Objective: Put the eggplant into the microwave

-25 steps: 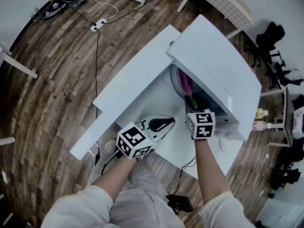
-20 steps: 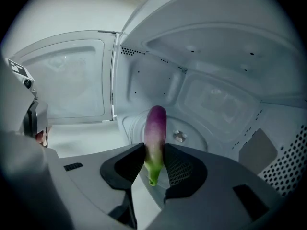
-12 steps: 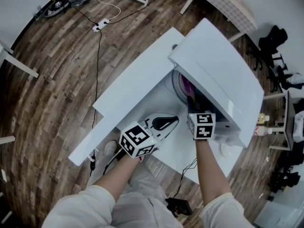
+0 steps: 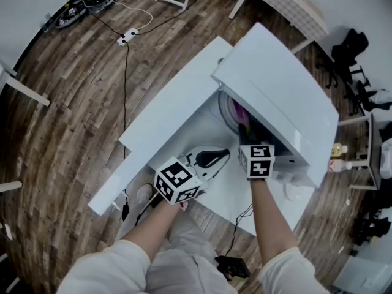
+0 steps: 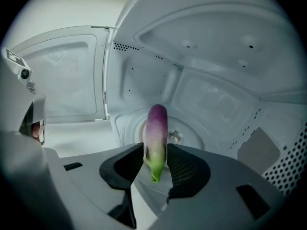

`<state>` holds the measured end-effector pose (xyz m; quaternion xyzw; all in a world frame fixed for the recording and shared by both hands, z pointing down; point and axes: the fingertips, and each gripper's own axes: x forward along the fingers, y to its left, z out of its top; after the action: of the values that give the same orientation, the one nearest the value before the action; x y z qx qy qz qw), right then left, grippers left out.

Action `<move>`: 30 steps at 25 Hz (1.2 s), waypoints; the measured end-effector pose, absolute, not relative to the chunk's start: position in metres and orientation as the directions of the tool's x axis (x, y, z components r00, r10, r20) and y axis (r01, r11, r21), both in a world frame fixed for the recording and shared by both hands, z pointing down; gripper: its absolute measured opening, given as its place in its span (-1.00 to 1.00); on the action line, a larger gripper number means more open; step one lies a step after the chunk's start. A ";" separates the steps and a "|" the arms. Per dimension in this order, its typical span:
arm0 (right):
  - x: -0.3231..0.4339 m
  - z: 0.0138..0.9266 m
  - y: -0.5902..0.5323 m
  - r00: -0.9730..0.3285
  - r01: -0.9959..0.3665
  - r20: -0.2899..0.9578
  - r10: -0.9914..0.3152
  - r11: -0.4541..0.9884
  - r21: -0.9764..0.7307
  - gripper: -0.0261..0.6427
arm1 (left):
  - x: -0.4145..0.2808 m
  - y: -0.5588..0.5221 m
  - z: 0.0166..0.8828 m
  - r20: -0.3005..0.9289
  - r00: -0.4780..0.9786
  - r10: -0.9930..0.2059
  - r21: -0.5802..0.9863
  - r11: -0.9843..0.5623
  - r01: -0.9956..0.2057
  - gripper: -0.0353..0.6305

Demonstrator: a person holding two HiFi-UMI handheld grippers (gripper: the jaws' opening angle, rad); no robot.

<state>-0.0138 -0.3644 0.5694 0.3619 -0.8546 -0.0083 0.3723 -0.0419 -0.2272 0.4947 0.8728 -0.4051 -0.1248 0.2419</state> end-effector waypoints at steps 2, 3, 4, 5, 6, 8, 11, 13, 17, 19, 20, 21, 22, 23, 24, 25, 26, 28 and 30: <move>-0.013 0.568 -0.362 -0.465 -0.618 0.629 -0.623 0.737 0.273 -0.43 | -0.043 -0.227 0.493 -0.020 0.640 -0.768 0.522 -0.554 -0.649 -0.88; -0.012 0.567 -0.362 -0.466 -0.620 0.625 -0.626 0.735 0.273 -0.41 | -0.043 -0.227 0.493 -0.018 0.640 -0.768 0.521 -0.554 -0.650 -0.88; -0.012 0.565 -0.362 -0.467 -0.623 0.620 -0.631 0.732 0.275 -0.41 | -0.043 -0.227 0.493 -0.017 0.640 -0.768 0.520 -0.554 -0.651 -0.88; -0.012 0.562 -0.362 -0.468 -0.627 0.613 -0.636 0.728 0.277 -0.40 | -0.044 -0.227 0.493 -0.016 0.641 -0.767 0.520 -0.554 -0.651 -0.88; -0.012 0.560 -0.361 -0.469 -0.630 0.607 -0.642 0.725 0.279 -0.40 | -0.045 -0.226 0.493 -0.014 0.642 -0.766 0.519 -0.554 -0.650 -0.88; -0.011 0.556 -0.358 -0.470 -0.636 0.598 -0.649 0.719 0.279 -0.40 | -0.045 -0.225 0.493 -0.014 0.644 -0.765 0.519 -0.556 -0.649 -0.88; -0.012 0.548 -0.349 -0.489 -0.651 0.577 -0.654 0.714 0.258 -0.40 | -0.044 -0.224 0.493 -0.015 0.650 -0.760 0.517 -0.562 -0.646 -0.88; -0.013 0.542 -0.341 -0.504 -0.662 0.560 -0.658 0.710 0.238 -0.40 | -0.044 -0.223 0.491 -0.014 0.655 -0.755 0.513 -0.568 -0.644 -0.88; -0.010 0.537 -0.324 -0.517 -0.688 0.536 -0.667 0.697 0.203 -0.40 | -0.044 -0.223 0.489 -0.010 0.665 -0.747 0.503 -0.578 -0.642 -0.88; -0.007 0.532 -0.316 -0.525 -0.699 0.524 -0.671 0.691 0.183 -0.40 | -0.044 -0.222 0.487 -0.006 0.670 -0.742 0.499 -0.583 -0.641 -0.88; -0.006 0.530 -0.312 -0.528 -0.704 0.521 -0.671 0.689 0.172 -0.40 | -0.044 -0.222 0.486 -0.004 0.672 -0.740 0.497 -0.585 -0.641 -0.88; -0.004 0.528 -0.307 -0.531 -0.709 0.518 -0.670 0.687 0.161 -0.40 | -0.044 -0.221 0.485 -0.002 0.674 -0.738 0.497 -0.586 -0.640 -0.88; -0.003 0.526 -0.302 -0.535 -0.713 0.514 -0.670 0.685 0.151 -0.40 | -0.044 -0.220 0.484 0.000 0.677 -0.736 0.497 -0.588 -0.639 -0.88; -0.002 0.524 -0.298 -0.539 -0.716 0.509 -0.671 0.683 0.143 -0.40 | -0.045 -0.218 0.484 0.002 0.680 -0.733 0.496 -0.590 -0.637 -0.88; -0.001 0.521 -0.294 -0.543 -0.719 0.503 -0.673 0.682 0.137 -0.40 | -0.044 -0.217 0.483 0.005 0.685 -0.729 0.496 -0.593 -0.634 -0.88; 0.000 0.518 -0.289 -0.548 -0.721 0.496 -0.674 0.681 0.128 -0.40 | -0.043 -0.215 0.482 0.009 0.691 -0.723 0.495 -0.597 -0.631 -0.88; 0.002 0.516 -0.284 -0.555 -0.724 0.490 -0.672 0.681 0.115 -0.41 | -0.042 -0.212 0.481 0.012 0.698 -0.716 0.493 -0.602 -0.628 -0.88; 0.004 0.510 -0.272 -0.578 -0.725 0.473 -0.665 0.684 0.076 -0.45 | -0.041 -0.208 0.478 0.021 0.713 -0.701 0.488 -0.615 -0.619 -0.88; 0.005 0.504 -0.262 -0.598 -0.724 0.450 -0.663 0.688 0.052 -0.56 | -0.041 -0.204 0.475 0.026 0.726 -0.687 0.480 -0.628 -0.612 -0.88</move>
<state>0.0054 -0.2616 0.5042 0.3889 -0.8914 0.0678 0.2227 -0.0410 -0.2043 0.4755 0.8988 -0.3615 -0.0797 0.2349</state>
